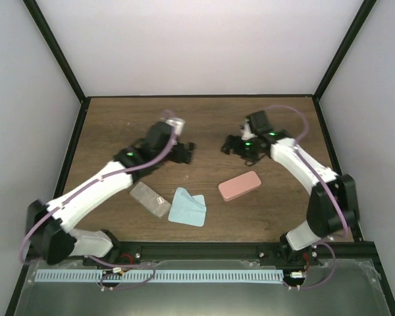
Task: Organize the sunglasses
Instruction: Place the sunglasses case at the center of the board, then pick up the sunglasses case from the center of the board.
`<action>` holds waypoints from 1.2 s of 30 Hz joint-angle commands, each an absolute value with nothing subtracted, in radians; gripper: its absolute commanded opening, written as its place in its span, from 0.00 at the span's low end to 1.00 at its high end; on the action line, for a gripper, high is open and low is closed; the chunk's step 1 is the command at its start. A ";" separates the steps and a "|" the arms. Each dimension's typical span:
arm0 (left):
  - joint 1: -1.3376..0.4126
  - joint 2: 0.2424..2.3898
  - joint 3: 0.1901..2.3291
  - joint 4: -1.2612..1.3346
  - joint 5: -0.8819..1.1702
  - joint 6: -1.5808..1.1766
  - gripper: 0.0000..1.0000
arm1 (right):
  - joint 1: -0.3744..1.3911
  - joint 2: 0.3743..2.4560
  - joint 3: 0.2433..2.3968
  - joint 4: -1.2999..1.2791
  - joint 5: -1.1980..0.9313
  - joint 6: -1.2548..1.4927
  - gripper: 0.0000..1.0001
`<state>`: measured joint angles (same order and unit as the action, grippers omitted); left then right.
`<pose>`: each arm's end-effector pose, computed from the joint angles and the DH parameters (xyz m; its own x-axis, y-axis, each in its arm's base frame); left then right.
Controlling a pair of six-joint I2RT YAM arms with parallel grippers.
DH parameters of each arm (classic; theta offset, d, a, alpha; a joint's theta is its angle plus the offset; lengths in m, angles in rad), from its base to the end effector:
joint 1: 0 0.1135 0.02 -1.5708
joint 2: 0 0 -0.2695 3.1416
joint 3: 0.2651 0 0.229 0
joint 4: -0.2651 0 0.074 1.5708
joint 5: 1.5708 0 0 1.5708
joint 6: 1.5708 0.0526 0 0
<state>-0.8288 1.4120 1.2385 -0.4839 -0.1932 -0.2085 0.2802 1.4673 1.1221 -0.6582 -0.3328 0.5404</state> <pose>0.2135 -0.2179 0.3238 -0.5325 0.2802 -0.7987 0.5218 0.8517 -0.0491 0.2710 0.0959 0.2589 -0.9162 0.2423 -0.3191 0.0481 0.8572 0.5127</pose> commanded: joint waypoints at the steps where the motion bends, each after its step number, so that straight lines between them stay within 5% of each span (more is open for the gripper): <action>1: -0.568 1.211 1.024 -0.487 -0.117 -0.484 1.00 | 0.531 1.618 1.287 -0.706 -0.246 0.484 0.94; 7: -0.220 1.027 0.835 -0.515 0.134 -0.668 0.98 | 0.816 1.798 1.483 -0.757 -0.173 0.441 0.96; 15: -0.060 0.900 0.675 -0.531 0.257 -0.801 0.99 | 1.060 2.016 1.687 -0.838 -0.177 0.350 1.00; 36: 0.027 0.819 0.558 -0.514 0.348 -0.824 0.99 | 1.148 2.181 1.782 -0.881 -0.090 0.289 0.97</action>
